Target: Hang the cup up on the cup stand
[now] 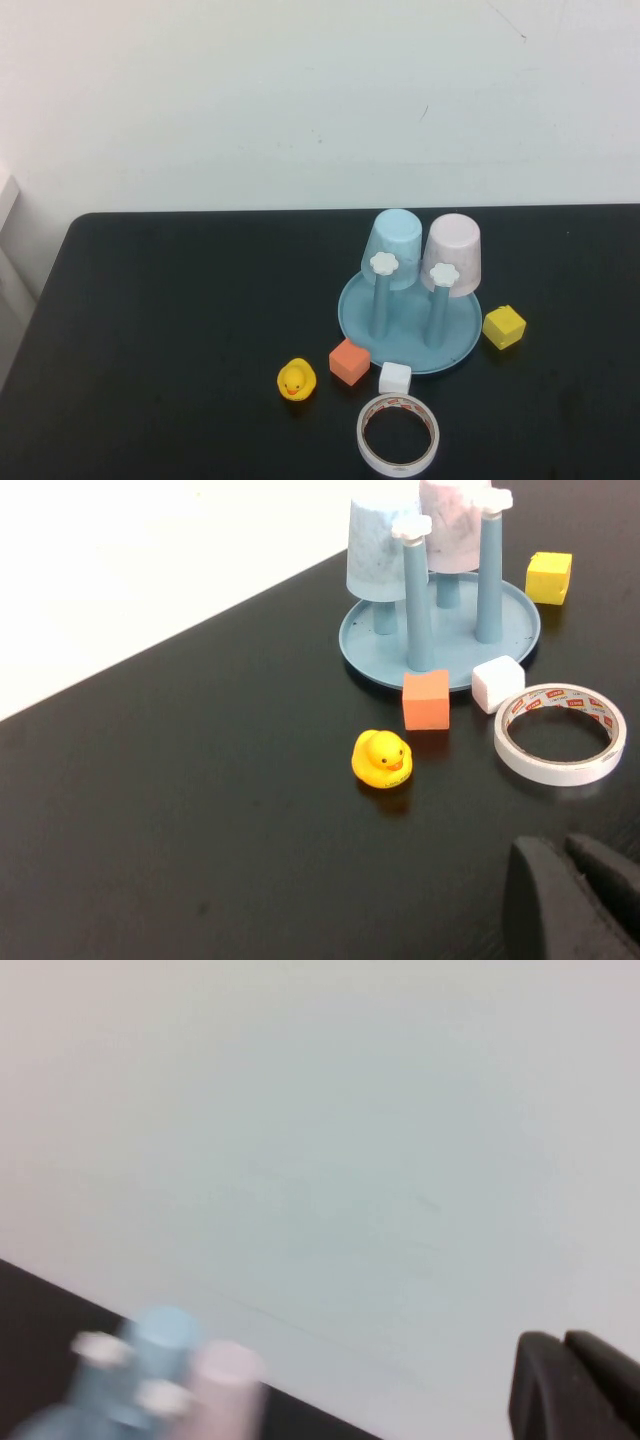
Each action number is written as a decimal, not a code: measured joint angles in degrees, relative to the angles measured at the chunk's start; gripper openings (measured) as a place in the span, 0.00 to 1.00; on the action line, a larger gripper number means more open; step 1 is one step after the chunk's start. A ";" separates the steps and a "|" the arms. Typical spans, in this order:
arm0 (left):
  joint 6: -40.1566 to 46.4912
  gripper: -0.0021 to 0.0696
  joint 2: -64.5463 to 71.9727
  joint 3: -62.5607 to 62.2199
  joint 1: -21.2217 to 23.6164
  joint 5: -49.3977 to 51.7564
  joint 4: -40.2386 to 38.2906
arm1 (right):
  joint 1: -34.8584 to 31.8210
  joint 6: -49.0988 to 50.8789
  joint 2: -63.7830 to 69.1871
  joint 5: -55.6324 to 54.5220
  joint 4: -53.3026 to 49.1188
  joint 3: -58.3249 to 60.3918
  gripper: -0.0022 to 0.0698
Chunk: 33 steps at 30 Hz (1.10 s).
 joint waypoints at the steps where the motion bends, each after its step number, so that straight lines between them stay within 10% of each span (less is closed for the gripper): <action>1: 0.00 0.03 0.00 0.00 0.00 -0.02 0.00 | 0.00 -1.52 0.00 -2.03 0.23 0.09 0.03; 12: 0.00 0.03 0.00 0.00 0.00 0.18 0.00 | 0.00 -3.10 -3.99 -9.29 0.27 2.09 0.03; 16: 0.00 0.03 0.00 0.00 0.00 0.18 0.00 | -0.42 22.18 -6.16 -12.14 -23.26 5.83 0.03; 23: 0.00 0.03 0.00 0.00 0.00 0.18 0.00 | -12.85 94.84 -13.26 5.35 -87.29 11.35 0.03; 33: 0.00 0.03 0.00 0.00 0.00 0.18 0.08 | -19.89 99.85 -19.21 23.90 -98.55 11.83 0.03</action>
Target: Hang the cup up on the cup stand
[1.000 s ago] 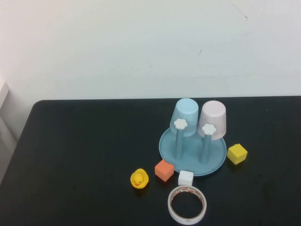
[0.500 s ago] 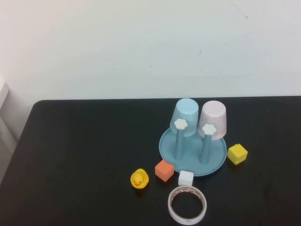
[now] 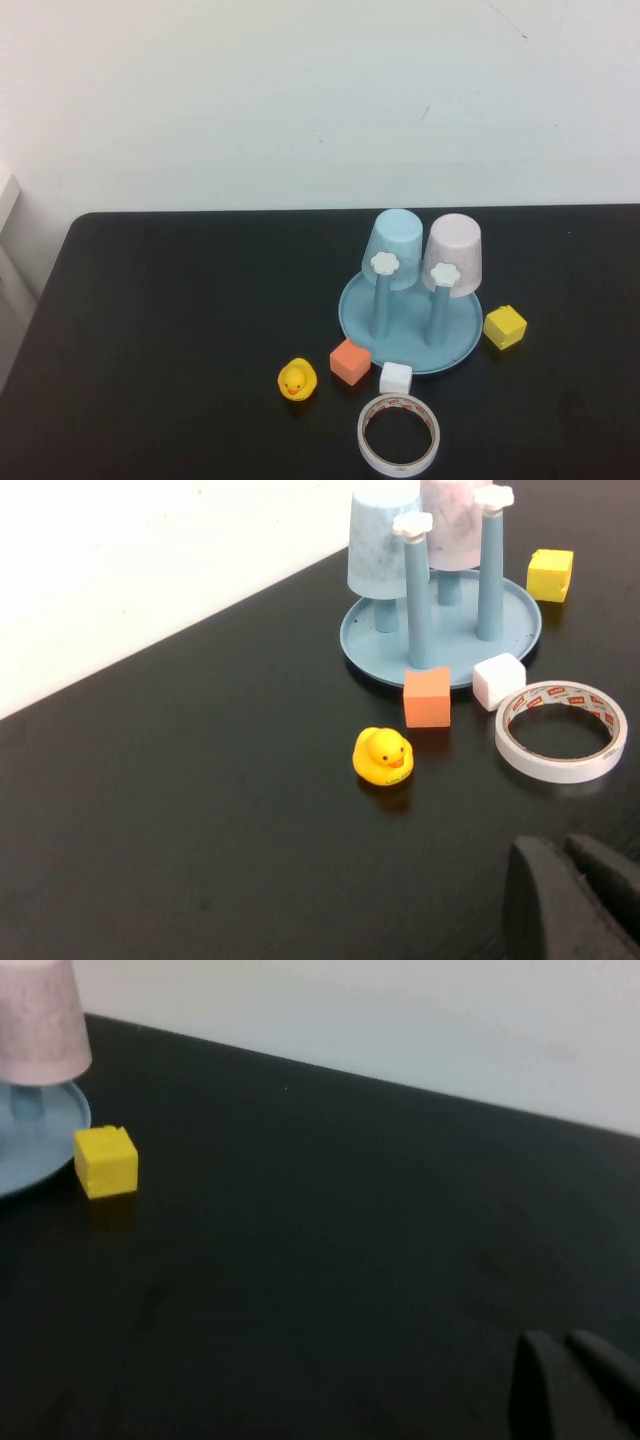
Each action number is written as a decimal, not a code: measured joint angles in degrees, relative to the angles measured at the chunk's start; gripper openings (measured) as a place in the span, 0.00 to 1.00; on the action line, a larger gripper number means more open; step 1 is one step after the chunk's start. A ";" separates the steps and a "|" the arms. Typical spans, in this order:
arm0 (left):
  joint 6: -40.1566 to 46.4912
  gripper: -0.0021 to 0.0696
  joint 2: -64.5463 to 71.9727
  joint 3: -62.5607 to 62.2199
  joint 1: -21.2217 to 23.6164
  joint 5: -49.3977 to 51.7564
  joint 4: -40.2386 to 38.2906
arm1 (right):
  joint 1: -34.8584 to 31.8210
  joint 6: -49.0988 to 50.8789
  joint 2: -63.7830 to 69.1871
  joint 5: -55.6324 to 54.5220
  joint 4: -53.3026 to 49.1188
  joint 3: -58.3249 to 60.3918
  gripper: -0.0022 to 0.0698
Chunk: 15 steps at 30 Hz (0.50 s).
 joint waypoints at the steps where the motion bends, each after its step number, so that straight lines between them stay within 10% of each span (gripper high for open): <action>1: 0.00 0.03 0.00 0.00 0.00 0.00 0.00 | 0.16 -0.63 0.00 -0.12 0.00 0.00 0.03; 15: 0.00 0.03 0.00 0.00 0.00 0.00 0.14 | 11.32 7.58 0.00 -13.50 -4.43 3.86 0.03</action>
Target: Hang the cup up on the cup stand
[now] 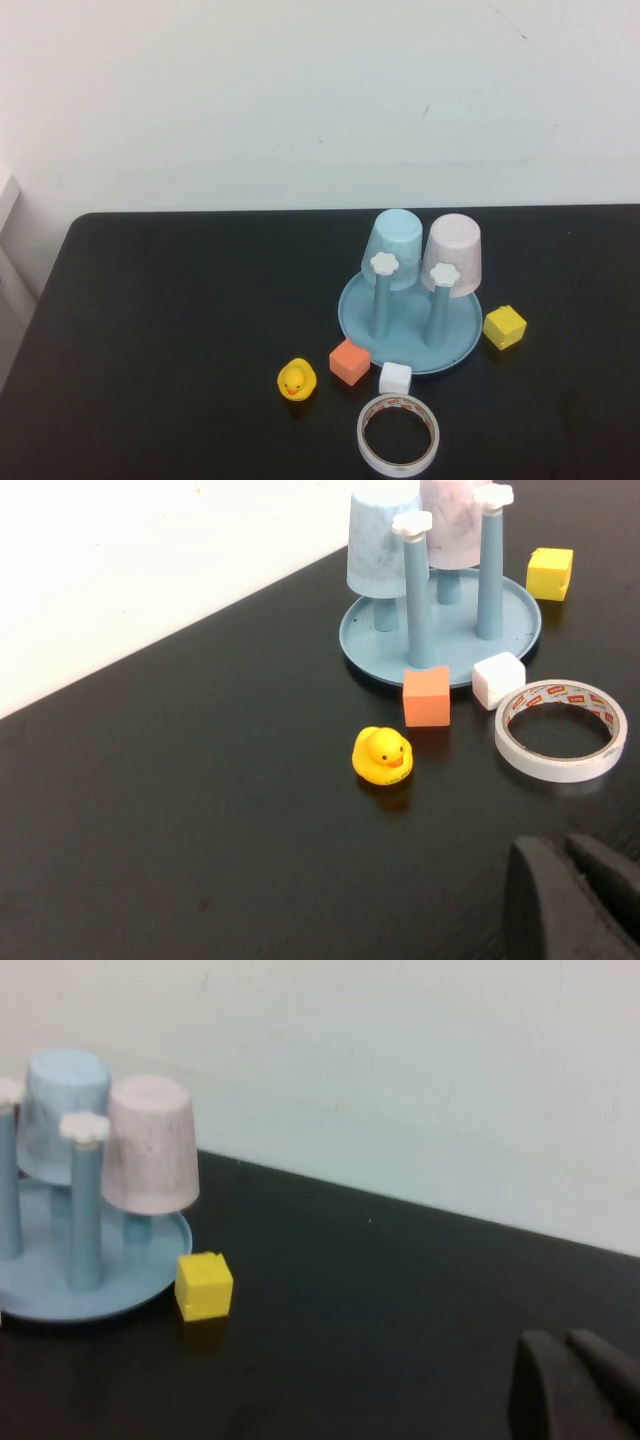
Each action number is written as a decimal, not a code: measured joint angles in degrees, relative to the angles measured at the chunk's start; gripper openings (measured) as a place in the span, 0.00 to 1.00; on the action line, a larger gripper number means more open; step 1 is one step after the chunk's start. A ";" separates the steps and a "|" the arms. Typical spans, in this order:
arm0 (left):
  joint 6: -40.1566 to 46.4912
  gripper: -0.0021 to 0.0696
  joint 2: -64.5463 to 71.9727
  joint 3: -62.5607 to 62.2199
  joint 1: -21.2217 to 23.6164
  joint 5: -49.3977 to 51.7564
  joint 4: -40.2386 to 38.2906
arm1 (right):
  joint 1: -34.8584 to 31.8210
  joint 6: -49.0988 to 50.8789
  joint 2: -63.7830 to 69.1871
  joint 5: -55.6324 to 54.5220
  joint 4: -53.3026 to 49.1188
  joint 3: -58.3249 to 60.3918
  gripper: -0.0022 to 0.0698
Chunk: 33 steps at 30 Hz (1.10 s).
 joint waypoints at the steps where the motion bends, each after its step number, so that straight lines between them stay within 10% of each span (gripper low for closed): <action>1: 0.00 0.03 0.00 0.00 0.00 0.00 0.00 | 0.00 0.13 0.00 -0.30 0.00 0.00 0.03; 33: 0.00 0.03 0.00 0.00 0.00 0.00 0.00 | 0.00 15.49 0.00 7.32 -5.00 -0.11 0.03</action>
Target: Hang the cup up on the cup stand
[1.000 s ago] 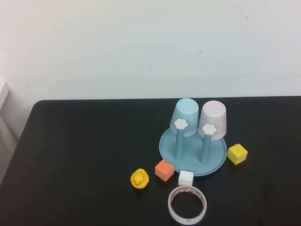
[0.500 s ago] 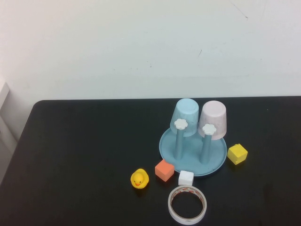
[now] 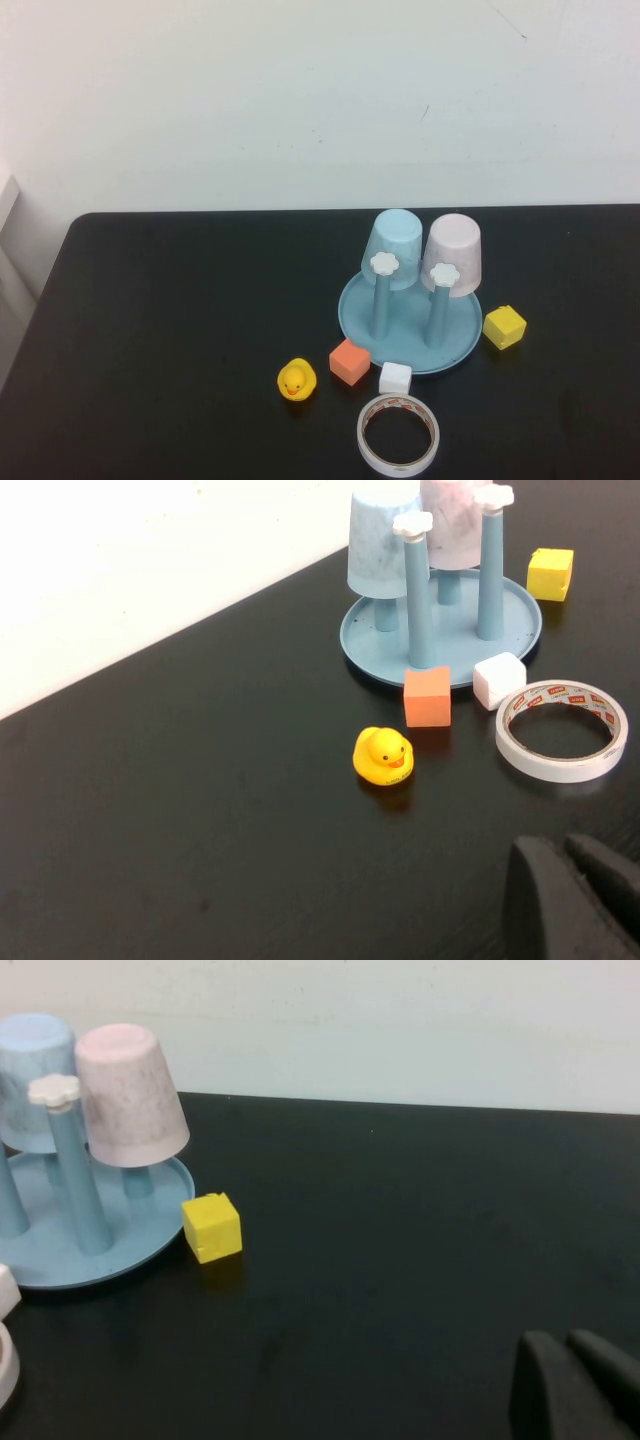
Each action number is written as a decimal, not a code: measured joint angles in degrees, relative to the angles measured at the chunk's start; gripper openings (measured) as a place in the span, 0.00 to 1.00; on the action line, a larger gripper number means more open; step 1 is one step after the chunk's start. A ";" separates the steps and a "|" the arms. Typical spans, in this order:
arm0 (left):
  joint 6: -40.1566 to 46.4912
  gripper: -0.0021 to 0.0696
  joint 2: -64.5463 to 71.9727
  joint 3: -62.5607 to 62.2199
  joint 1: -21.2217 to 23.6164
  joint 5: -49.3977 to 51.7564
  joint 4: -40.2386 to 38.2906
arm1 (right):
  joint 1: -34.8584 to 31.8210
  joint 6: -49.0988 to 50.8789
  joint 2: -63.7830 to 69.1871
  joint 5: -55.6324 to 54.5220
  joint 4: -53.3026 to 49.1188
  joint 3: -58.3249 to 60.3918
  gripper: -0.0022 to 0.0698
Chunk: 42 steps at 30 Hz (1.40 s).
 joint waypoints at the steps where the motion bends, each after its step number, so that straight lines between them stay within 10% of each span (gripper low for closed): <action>1: 0.00 0.03 0.00 0.00 0.00 0.00 0.00 | 0.00 0.00 0.00 0.00 0.00 0.00 0.03; 29: 0.00 0.03 0.00 1.77 0.43 -1.88 0.19 | 0.00 -0.11 0.00 0.00 0.77 -0.07 0.03; 42: -3.36 0.03 -5.14 9.76 31.19 -20.42 1.45 | 0.00 0.12 0.00 0.00 0.80 -0.07 0.03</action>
